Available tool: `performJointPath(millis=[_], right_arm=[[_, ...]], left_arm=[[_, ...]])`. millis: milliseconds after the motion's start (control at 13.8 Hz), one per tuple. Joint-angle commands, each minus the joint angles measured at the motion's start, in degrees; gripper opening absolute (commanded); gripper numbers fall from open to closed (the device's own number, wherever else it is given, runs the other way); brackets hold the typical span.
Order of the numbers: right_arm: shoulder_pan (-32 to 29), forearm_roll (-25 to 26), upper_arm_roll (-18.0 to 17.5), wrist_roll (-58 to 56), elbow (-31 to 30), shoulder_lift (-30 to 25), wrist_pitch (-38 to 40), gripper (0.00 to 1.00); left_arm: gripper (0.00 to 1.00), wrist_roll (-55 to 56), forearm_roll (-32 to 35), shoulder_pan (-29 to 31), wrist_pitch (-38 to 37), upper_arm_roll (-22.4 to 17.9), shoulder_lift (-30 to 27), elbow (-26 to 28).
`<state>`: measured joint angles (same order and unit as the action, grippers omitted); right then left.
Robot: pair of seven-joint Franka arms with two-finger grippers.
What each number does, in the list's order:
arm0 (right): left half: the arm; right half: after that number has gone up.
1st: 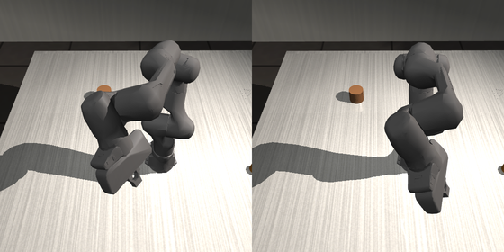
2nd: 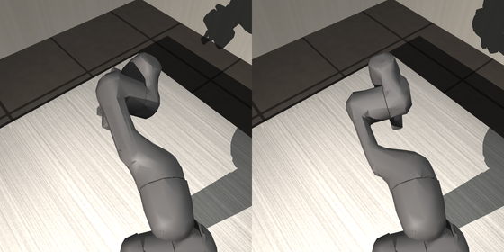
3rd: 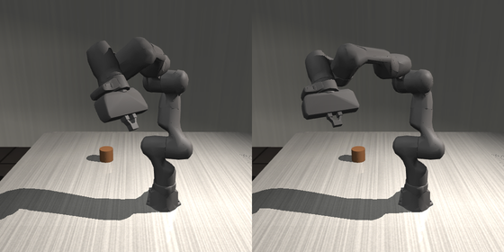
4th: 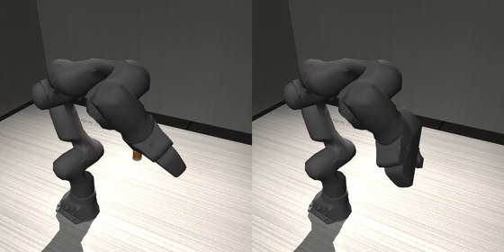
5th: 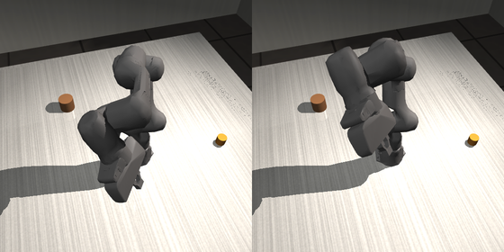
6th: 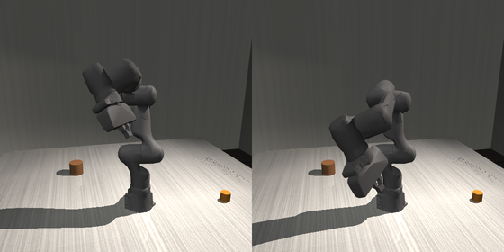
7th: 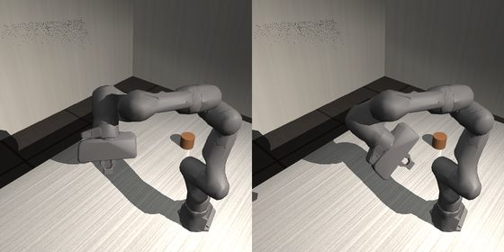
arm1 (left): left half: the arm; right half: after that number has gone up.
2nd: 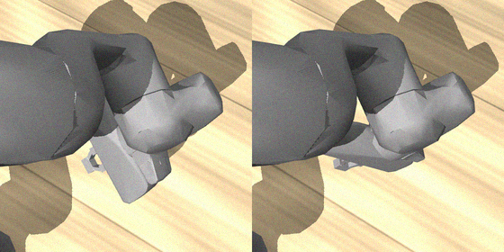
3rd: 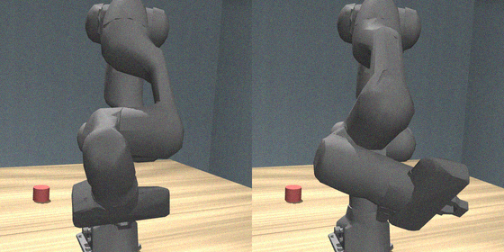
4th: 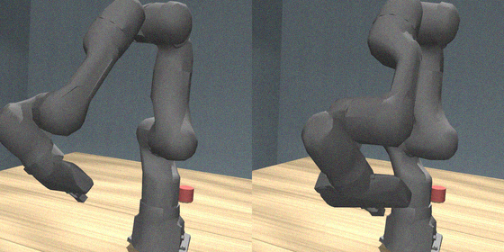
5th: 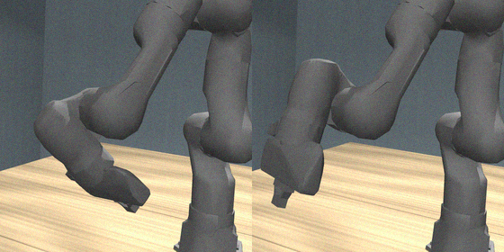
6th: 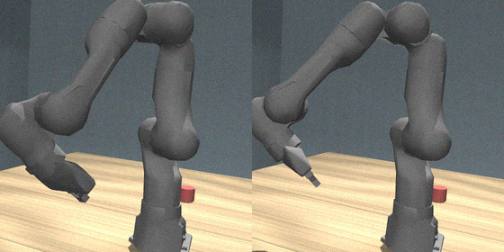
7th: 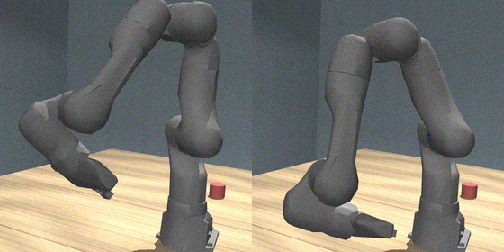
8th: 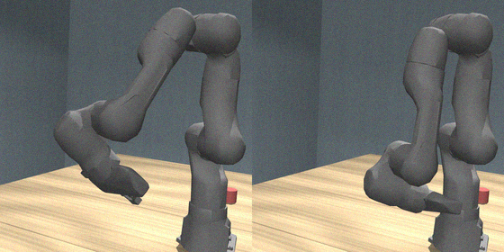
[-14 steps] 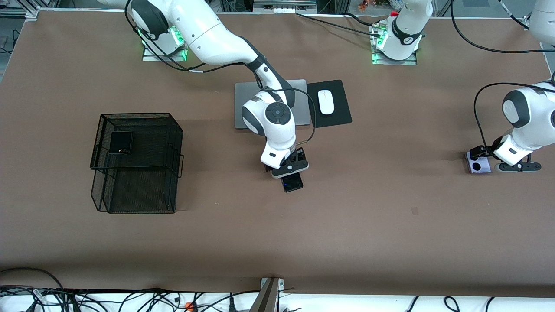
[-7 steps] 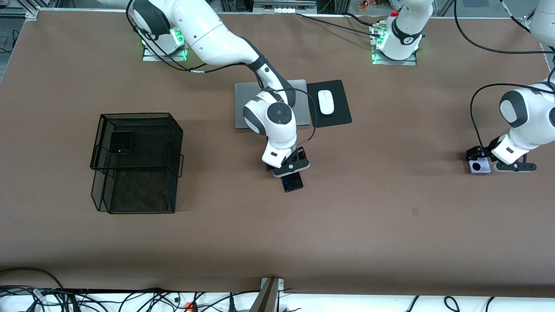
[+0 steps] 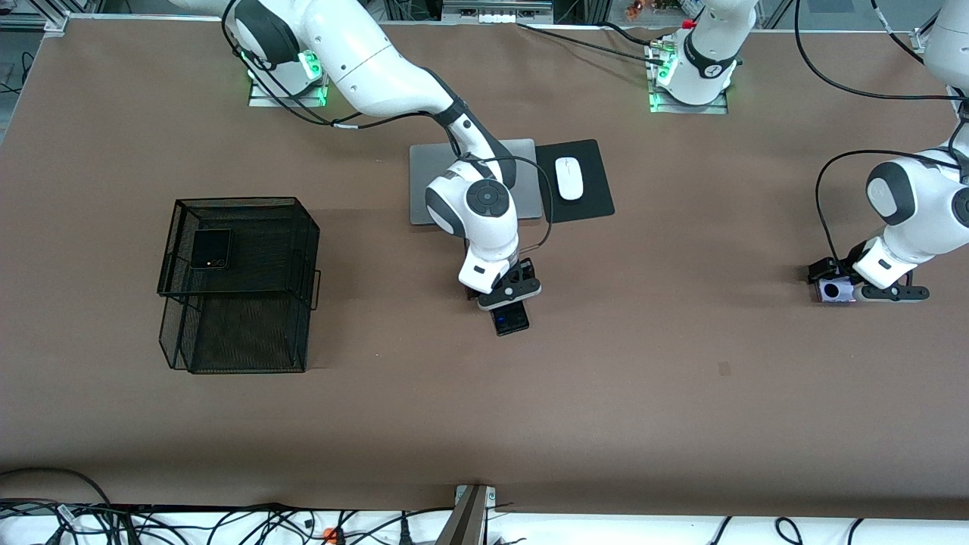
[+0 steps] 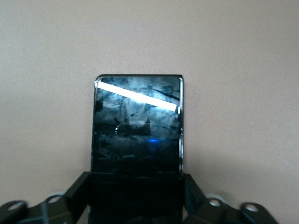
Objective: Place phones with both arms
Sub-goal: 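Carry the tall phone into the basket with the right gripper and release it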
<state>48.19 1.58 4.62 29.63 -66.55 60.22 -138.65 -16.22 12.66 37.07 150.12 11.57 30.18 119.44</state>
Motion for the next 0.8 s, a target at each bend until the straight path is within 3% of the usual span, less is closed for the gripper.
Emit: performJointPath(millis=[0,217,435,725], right_arm=[[0.24,0.79,0.83,1.14,0.63,-0.10,0.21,0.06],[-0.81,0.27,3.46,0.35,0.81,-4.91,8.97,0.02],[-7.38,-0.17,3.64,-1.40,0.55,-13.96,20.48,0.02],[-14.60,0.00,6.71,-14.03,-2.42,-24.60,35.78,0.04]], left_arm=[[1.00,-1.36,0.00,0.90,0.27,0.83,0.23,-0.70],[1.00,-1.62,0.26,0.99,0.27,0.74,0.31,-1.49],[1.00,-1.71,0.52,1.42,0.27,0.83,0.66,-1.93],[1.00,-1.71,0.70,1.86,1.14,0.83,1.63,-1.93]])
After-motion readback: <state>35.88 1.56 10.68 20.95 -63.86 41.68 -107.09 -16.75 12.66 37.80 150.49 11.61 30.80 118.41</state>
